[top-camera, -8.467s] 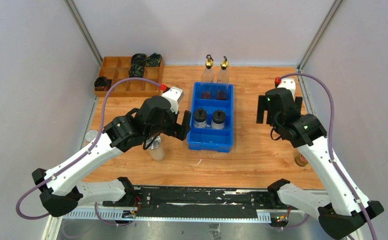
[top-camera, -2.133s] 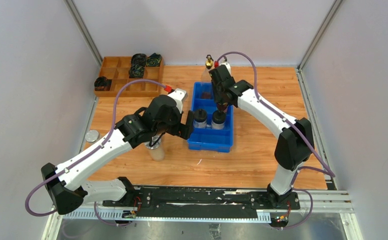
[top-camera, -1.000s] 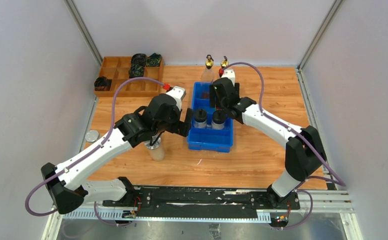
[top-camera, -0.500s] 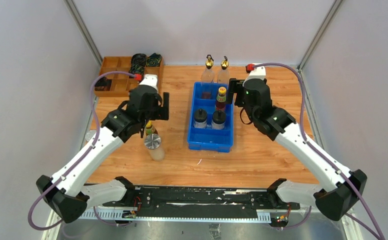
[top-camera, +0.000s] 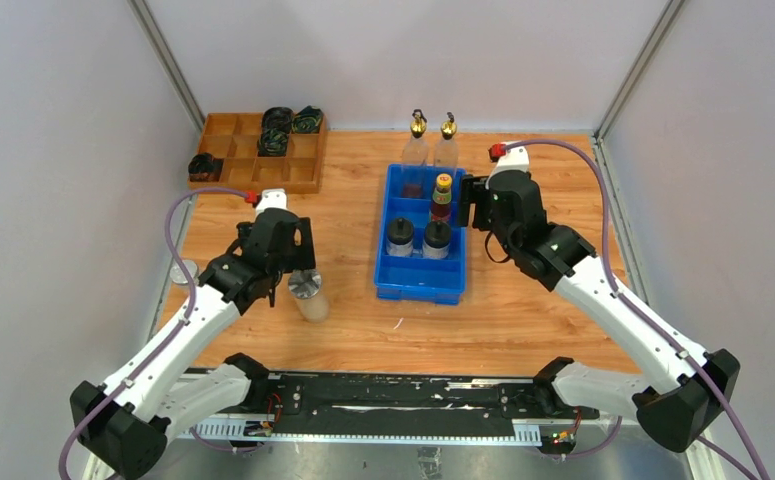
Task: Organize the condiment bottles
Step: Move the bottle to the center of the board.
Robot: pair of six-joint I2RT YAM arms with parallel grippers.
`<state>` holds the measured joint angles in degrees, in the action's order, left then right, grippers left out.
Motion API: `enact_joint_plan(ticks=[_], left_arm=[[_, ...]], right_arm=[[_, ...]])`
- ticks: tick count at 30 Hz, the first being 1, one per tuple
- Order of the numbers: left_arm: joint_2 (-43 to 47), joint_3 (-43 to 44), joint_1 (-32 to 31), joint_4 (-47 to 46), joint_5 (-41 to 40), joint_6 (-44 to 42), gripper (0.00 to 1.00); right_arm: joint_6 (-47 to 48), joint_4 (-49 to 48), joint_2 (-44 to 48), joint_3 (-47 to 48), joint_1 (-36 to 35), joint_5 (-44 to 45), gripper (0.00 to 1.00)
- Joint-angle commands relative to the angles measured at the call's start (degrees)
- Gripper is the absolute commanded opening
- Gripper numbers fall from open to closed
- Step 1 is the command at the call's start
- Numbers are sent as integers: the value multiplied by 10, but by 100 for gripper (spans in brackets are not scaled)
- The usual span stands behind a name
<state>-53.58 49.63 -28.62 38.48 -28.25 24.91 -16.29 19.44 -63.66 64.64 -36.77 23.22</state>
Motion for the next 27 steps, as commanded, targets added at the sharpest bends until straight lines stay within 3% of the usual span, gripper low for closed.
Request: enact_joint_plan(ticks=[1,6,13,27], left_arm=[[3,-31,1,-46,15,30,91],[-15,-57,1,-95,39,28,84],[-39,-55,1,-119,75,29,63],[-28,-34,1,-102,91,21,55]], right_arm=[[-7,17,14,-22,-9,-13,78],[-15,17,14,-32,-9,-18,77],[-18,19,15,-43,-9,-22,74],[-29,17,-1,-49,-10,-41,70]])
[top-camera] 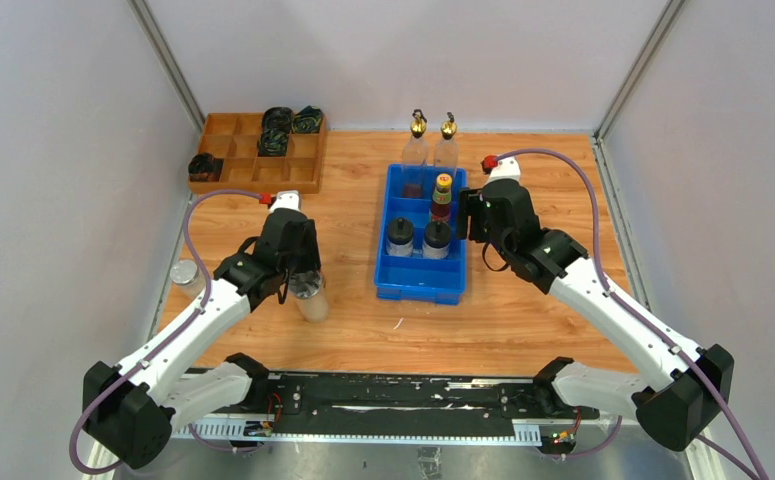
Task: Organize the condiment bottles
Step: Move the bottle to the center of the board.
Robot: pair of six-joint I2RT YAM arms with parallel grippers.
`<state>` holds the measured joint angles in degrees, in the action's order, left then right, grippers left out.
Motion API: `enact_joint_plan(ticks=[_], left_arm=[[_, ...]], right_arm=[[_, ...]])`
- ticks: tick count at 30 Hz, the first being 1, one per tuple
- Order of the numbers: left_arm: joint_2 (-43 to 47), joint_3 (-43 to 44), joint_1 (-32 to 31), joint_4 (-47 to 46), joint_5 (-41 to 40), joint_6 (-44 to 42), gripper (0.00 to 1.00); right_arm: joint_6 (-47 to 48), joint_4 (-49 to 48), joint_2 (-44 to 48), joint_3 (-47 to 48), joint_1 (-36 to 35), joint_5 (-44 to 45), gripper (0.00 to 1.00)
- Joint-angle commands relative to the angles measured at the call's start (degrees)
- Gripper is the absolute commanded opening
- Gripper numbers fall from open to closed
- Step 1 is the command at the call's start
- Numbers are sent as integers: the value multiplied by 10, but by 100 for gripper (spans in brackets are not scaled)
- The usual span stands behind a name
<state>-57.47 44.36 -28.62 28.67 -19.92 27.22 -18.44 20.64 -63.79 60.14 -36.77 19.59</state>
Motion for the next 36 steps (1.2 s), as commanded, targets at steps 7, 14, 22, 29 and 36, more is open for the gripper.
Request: enact_joint_plan(ticks=[7,14,22,29,36], left_arm=[[9,28,1,-5,18,-4,54],[-12,51,1,-12,29,-11,54],[-36,69,1,-20,42,-19,54],[-40,70,1,-25,45,-20,54],[-47,60,1,-32,59,-17,54]], right_arm=[[-5,8,7,-5,-9,-1,69],[2,17,20,-3,-9,8,69],[5,23,27,-3,-9,15,69],[4,23,26,-4,-9,17,69],[0,23,28,-9,-9,17,69]])
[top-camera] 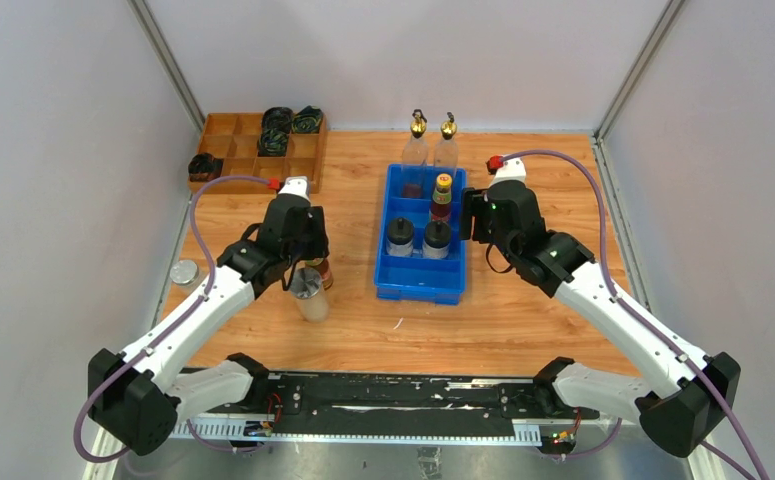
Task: Organize the condiment bottles
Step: Move the bottle to the center of the board.
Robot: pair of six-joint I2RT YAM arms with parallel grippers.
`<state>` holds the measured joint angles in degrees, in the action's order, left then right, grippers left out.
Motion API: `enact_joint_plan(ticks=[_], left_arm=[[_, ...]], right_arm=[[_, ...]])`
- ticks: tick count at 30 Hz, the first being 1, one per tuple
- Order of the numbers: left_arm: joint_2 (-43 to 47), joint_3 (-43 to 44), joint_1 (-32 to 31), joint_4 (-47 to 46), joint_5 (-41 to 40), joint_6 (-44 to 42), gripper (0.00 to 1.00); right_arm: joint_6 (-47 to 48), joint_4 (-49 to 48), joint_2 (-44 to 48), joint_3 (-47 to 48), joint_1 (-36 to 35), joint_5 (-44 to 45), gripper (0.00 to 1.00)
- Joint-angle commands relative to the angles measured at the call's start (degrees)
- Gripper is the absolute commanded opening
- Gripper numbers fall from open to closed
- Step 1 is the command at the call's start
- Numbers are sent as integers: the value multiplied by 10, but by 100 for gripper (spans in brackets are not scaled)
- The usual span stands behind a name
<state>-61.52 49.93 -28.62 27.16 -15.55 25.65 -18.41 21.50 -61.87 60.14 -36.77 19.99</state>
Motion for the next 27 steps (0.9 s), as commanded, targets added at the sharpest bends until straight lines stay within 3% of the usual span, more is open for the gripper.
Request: enact_joint_plan(ticks=[1,15,27], left_arm=[[-8,2,1,-18,17,0,54],[-30,-1,-3,-55,59,-3,54],[-83,65,-28,-49,49,-25,53]], right_arm=[[0,14,10,-10,-9,13,69],[2,21,25,-15,-9,26,69],[11,33,40,-8,-9,41,69]])
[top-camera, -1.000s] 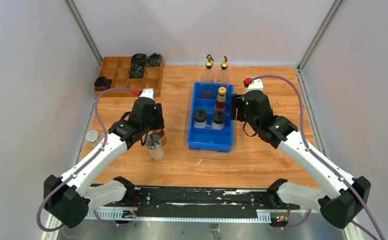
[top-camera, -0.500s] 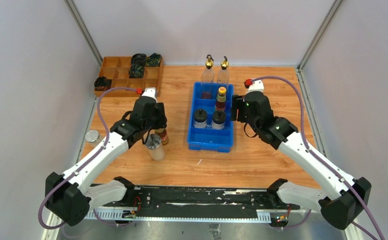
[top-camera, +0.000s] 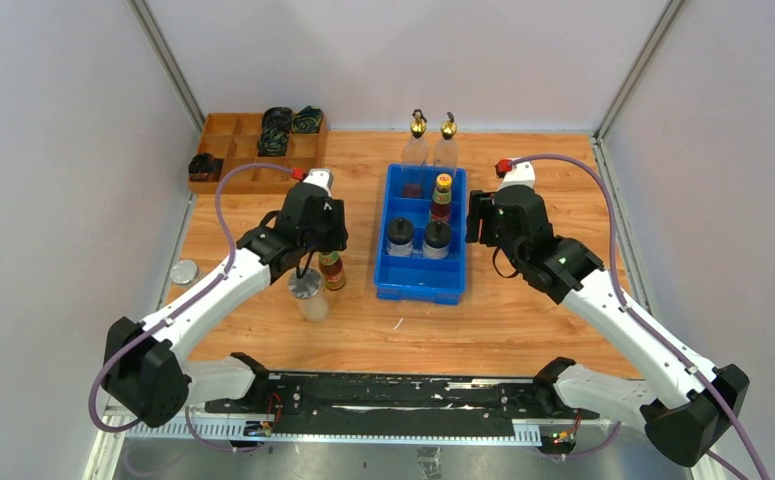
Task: Organize the condiment bottles
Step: Move the bottle to the center of the board.
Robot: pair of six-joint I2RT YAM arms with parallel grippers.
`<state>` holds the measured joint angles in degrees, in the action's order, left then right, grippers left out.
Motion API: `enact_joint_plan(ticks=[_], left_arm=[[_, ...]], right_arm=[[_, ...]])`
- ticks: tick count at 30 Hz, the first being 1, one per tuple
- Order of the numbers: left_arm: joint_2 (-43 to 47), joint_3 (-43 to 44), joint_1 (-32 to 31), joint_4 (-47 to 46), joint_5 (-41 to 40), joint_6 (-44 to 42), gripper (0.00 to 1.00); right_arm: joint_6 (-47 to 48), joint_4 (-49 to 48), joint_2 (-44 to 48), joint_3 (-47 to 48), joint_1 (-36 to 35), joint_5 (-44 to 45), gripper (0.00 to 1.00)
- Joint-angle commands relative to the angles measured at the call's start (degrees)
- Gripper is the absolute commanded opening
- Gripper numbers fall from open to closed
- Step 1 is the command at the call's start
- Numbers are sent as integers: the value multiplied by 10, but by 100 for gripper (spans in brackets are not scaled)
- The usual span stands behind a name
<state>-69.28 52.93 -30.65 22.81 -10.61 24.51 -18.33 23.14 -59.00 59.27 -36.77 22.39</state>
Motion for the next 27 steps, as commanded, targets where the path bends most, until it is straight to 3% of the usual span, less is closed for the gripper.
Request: enact_joint_plan(ticks=[1,5,8,14,15,16,21,27], left_arm=[[-6,40,-8,-3,-3,-15,53],[-4,54,-11,10,-9,-18,55],[8,53,-16,31,-28,-20,64],[65,11,-19,38,-47,-21,72],[79,1,-20,37,-49,-18,96],[98,-8,-20,38,-53,-13,99],[191,-70,-23,27,-60,-5,100],[200,-96,-26,14,-59,-17,95]], right_arm=[[10,17,12,0,-9,18,69],[9,17,13,-4,-9,16,69],[8,18,12,-5,-9,12,69],[3,18,10,-7,-9,2,70],[3,18,9,-8,-9,1,70],[2,18,10,-8,-9,0,70],[-1,18,7,-8,-9,-5,70],[-10,18,0,-8,-9,-19,70]])
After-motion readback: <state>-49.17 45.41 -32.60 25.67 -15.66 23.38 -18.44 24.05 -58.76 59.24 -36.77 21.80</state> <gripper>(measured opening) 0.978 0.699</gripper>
